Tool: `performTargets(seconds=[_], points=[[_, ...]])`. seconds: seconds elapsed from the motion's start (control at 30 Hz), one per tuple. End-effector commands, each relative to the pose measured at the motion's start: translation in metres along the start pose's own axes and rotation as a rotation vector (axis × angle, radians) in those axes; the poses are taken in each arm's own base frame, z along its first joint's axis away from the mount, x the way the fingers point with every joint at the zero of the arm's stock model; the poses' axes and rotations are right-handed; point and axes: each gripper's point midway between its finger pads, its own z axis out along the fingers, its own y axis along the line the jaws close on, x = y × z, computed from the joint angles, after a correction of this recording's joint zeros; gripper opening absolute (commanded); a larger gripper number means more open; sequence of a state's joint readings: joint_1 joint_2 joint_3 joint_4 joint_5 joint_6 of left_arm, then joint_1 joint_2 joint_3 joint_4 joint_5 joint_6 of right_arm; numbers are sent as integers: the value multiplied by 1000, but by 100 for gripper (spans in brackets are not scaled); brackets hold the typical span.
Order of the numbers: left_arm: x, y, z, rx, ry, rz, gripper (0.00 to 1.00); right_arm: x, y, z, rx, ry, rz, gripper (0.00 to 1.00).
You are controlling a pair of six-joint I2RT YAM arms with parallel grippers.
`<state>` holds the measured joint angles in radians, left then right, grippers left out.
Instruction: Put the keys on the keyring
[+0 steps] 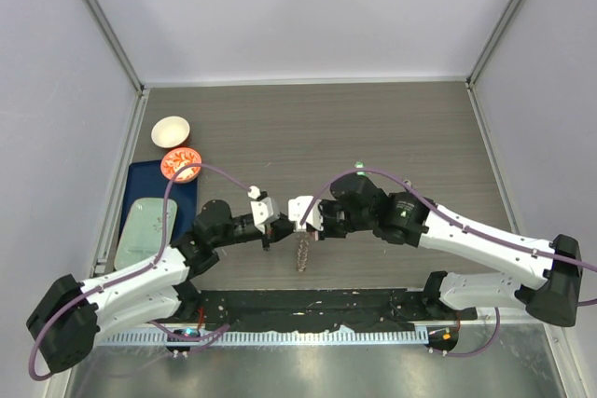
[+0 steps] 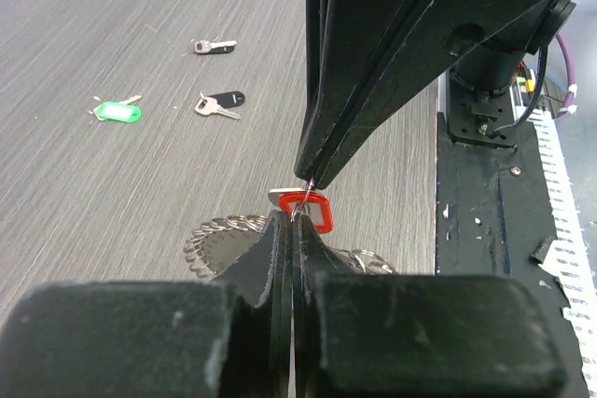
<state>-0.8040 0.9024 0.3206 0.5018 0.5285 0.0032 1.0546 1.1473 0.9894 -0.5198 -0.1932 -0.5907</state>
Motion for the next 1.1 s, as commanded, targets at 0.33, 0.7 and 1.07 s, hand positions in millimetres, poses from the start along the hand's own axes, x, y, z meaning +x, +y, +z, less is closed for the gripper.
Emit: performTargets(seconds=[0.33, 0.7, 1.07], points=[[-15, 12, -9, -122, -102, -81, 0, -3, -1, -10, 37, -26, 35, 1], [-60, 43, -24, -322, -372, -233, 0, -2, 11, 6, 0, -60, 65, 1], [-84, 46, -35, -340, -527, -296, 0, -6, 14, 28, -7, -121, 72, 1]])
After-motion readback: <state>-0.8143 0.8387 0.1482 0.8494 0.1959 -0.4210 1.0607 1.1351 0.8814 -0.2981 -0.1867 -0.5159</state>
